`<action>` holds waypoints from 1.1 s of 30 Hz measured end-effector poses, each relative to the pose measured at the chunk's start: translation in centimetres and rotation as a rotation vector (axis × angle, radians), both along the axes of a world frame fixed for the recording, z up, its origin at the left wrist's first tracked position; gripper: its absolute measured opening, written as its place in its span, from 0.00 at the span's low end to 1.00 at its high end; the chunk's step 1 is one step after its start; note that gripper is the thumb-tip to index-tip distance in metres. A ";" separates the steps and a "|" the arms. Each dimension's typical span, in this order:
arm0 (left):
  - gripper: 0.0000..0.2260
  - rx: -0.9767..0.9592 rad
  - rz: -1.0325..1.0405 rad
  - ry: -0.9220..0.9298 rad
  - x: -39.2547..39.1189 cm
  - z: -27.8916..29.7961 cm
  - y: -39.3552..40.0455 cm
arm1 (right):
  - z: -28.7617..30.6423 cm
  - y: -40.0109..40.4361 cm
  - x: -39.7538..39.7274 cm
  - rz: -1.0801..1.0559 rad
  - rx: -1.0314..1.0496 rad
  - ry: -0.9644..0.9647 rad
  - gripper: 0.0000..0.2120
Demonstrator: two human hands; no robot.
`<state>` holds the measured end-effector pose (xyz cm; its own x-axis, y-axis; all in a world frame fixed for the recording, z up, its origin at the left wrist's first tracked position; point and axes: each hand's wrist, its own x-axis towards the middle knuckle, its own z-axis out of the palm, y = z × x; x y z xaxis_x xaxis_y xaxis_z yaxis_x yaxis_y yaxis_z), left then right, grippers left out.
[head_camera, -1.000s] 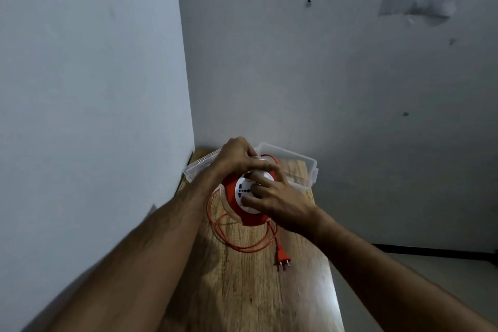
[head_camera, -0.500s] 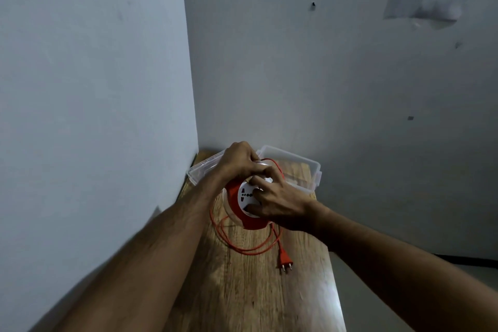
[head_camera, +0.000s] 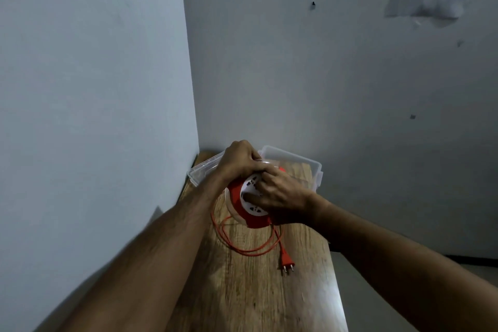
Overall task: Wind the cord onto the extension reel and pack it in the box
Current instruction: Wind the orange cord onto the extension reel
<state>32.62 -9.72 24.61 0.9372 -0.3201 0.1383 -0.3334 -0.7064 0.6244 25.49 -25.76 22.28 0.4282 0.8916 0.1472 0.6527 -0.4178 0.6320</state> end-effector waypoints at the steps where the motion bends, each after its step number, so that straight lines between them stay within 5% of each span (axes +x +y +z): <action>1: 0.19 -0.031 -0.001 -0.006 0.0 0.0 0.1 | -0.3 0.0 0.0 -0.059 0.119 0.070 0.33; 8: 0.23 -0.104 0.017 -0.067 0.2 0.5 0.1 | -2.8 2.8 -1.9 -0.433 1.137 0.315 0.25; 13: 0.26 -0.087 0.044 -0.105 0.0 -0.2 -0.4 | -3.3 6.4 -3.6 -0.771 1.874 0.410 0.27; 17: 0.25 -0.064 0.037 -0.110 -0.3 -1.1 -1.0 | -2.8 8.1 -3.4 -1.090 2.483 0.700 0.29; 21: 0.26 -0.050 0.019 -0.144 -0.4 -1.3 -1.2 | -0.6 8.7 -2.6 -1.135 3.068 0.913 0.39; 25: 0.24 -0.098 0.010 -0.109 0.4 -1.0 -0.1 | -0.8 8.4 -2.9 -0.995 2.969 0.969 0.33; 29: 0.21 -0.143 0.040 -0.046 0.5 -1.1 0.3 | -2.3 8.0 -3.8 -0.922 2.639 0.761 0.17; 31: 0.22 -0.135 0.035 -0.039 0.5 -1.4 0.5 | -2.6 7.1 -4.7 -0.717 2.259 0.549 0.14; 33: 0.25 -0.123 0.037 -0.031 0.6 -1.5 0.9 | -3.0 5.2 -5.2 -0.447 1.614 0.323 0.10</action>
<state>33.23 -8.84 23.10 0.9428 -0.2646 0.2030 -0.3289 -0.6374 0.6968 20.32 -20.59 19.30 0.7763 -0.2539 0.5770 0.3228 -0.6261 -0.7098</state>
